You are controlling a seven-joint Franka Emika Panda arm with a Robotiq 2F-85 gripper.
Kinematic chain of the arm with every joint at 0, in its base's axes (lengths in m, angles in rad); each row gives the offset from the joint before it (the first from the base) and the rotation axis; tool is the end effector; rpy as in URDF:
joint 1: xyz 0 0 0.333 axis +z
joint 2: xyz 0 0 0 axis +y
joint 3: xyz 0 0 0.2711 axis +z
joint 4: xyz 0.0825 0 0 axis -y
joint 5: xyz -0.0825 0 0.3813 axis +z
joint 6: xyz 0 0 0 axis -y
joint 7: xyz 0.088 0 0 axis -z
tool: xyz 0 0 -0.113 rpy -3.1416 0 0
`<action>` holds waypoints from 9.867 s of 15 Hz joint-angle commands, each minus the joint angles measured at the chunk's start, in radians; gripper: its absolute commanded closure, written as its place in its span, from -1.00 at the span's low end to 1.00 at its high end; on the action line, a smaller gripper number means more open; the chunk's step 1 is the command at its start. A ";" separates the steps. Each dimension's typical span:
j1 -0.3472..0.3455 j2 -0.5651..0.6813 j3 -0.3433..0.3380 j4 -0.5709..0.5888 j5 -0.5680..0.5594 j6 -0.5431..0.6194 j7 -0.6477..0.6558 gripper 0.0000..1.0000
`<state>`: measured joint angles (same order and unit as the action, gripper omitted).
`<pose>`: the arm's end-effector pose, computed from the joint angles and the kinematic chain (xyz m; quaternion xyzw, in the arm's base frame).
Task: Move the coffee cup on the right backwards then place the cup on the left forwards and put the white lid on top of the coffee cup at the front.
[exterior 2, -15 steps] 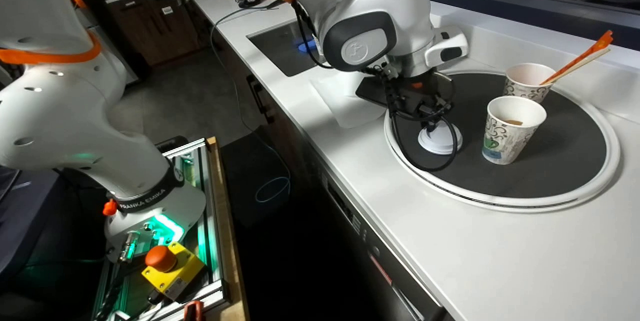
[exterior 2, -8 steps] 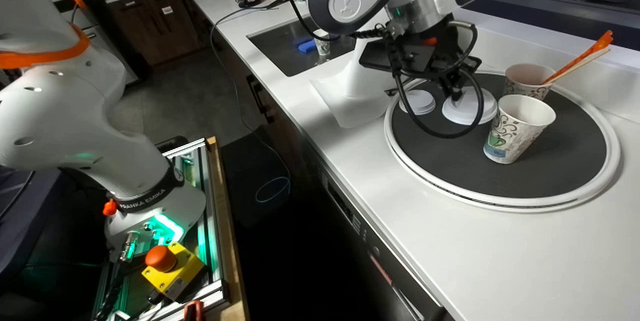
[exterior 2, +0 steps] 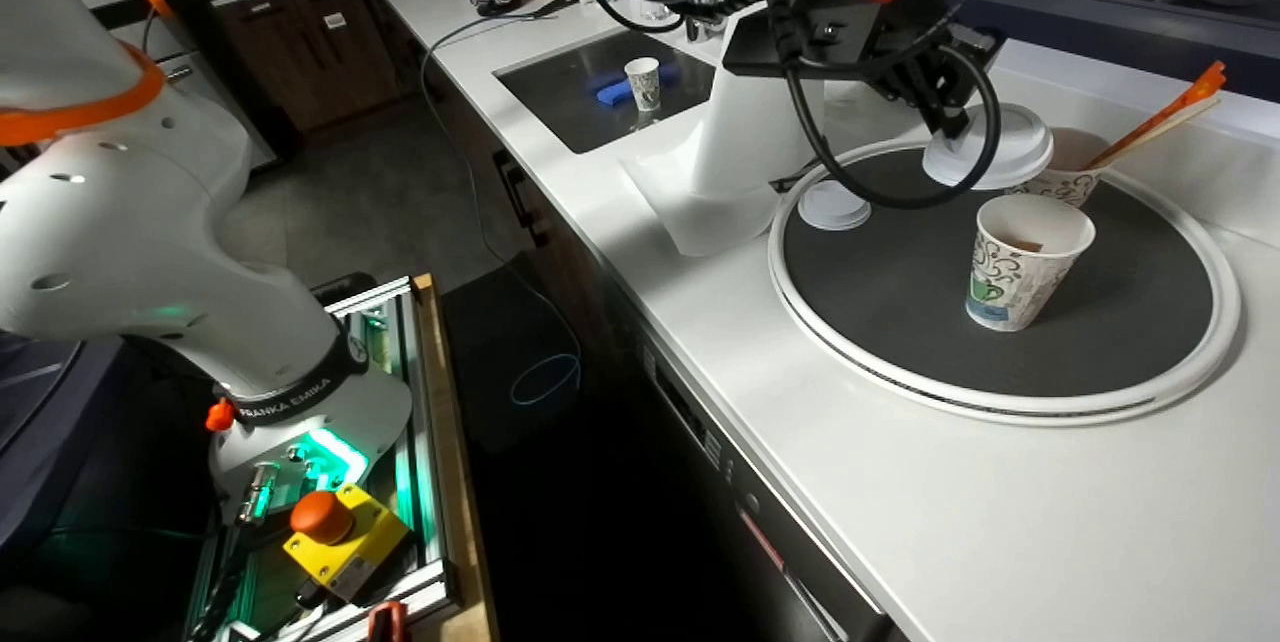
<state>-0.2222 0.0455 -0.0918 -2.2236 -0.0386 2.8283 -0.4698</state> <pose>0.5469 -0.1754 0.3691 0.9567 0.0914 0.2502 0.1172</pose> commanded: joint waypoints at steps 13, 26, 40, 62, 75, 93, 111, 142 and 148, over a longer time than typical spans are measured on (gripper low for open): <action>-0.056 0.154 -0.004 0.151 0.145 -0.027 -0.109 0.95; -0.042 0.244 -0.008 0.316 0.028 -0.229 -0.106 0.95; -0.023 0.300 0.004 0.343 -0.017 -0.245 -0.049 0.95; -0.011 0.316 -0.009 0.370 -0.080 -0.244 0.038 0.95; 0.009 0.280 -0.006 0.338 -0.106 -0.255 0.036 0.95; 0.046 0.321 -0.033 0.360 -0.186 -0.289 0.120 0.95; 0.071 0.279 -0.060 0.342 -0.249 -0.267 0.200 0.95; 0.088 0.330 -0.083 0.371 -0.293 -0.291 0.272 0.95; 0.076 0.324 -0.069 0.366 -0.262 -0.285 0.257 0.17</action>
<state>-0.1392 0.3717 -0.1694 -1.8623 -0.3189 2.5647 -0.2171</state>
